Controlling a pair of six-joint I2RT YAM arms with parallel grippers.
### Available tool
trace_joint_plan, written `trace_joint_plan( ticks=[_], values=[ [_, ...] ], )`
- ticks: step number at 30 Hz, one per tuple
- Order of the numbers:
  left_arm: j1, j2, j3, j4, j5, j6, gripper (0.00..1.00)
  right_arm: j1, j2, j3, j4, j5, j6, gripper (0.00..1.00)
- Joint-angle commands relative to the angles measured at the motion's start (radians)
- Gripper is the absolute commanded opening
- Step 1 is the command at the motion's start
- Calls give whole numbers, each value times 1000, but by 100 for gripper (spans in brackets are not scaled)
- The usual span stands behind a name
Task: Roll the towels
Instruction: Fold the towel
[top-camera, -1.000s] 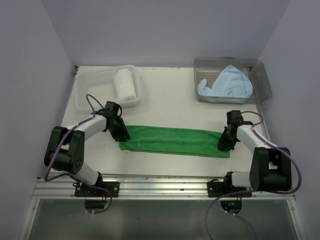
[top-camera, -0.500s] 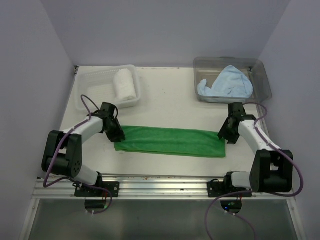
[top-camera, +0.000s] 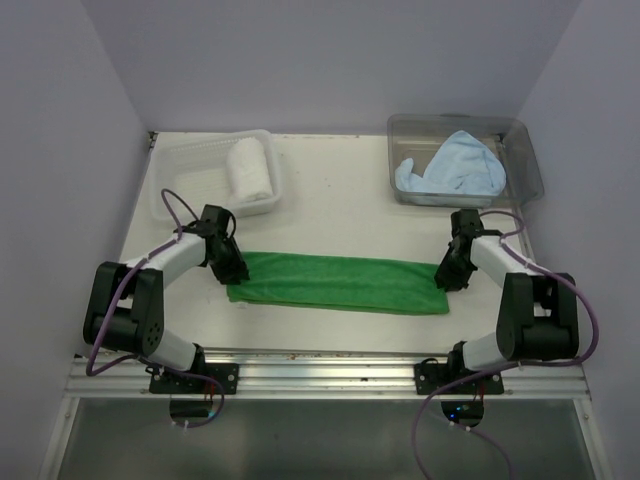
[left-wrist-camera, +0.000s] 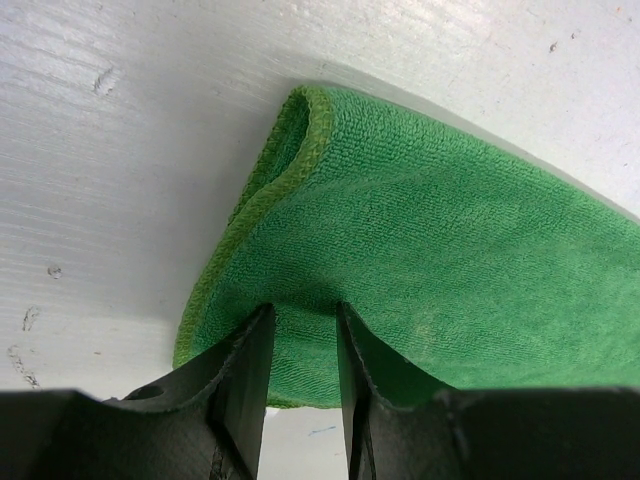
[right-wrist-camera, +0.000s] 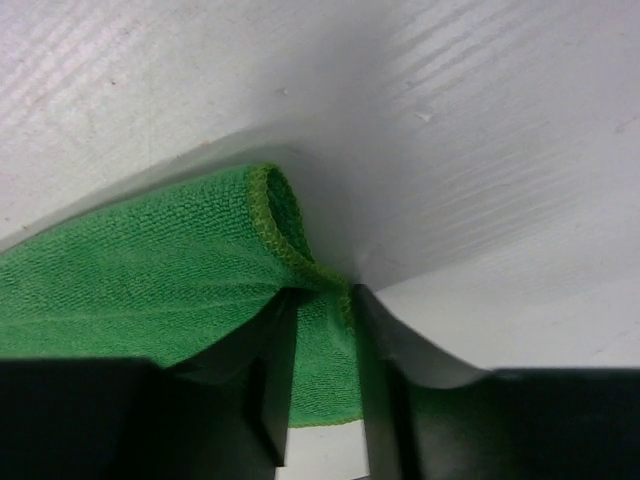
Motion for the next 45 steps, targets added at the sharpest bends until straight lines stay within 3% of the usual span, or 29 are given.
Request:
trace_joint_plan(
  ticks=[1,5,11,16,20,26,34,38,45],
  values=[
    [19,20,-32,-36,-89,57,36,-2,34,-27,60,-23,14,24],
    [16,29,-33,-22,-54,81,36,-3,15,-31,49,9,21,0],
    [-66,33,-46,4,-37,35,36,-3,-182,-4,-33,102,6,0],
    [-172,53,-42,35,-6,-23,36,10,-289,103,-153,83,-20,0],
    [-185,43,-49,38,-9,-26,36,144,-328,189,-196,101,4,0],
    [-186,55,-47,68,-7,-11,36,407,-236,375,-215,139,96,0],
    [-185,67,-1,61,-23,-26,36,803,92,683,-140,172,173,0],
    [-166,8,39,-14,-57,4,36,906,247,855,-112,142,173,0],
    [-68,-101,37,-89,-49,50,37,995,421,978,-78,80,161,0]
  ],
)
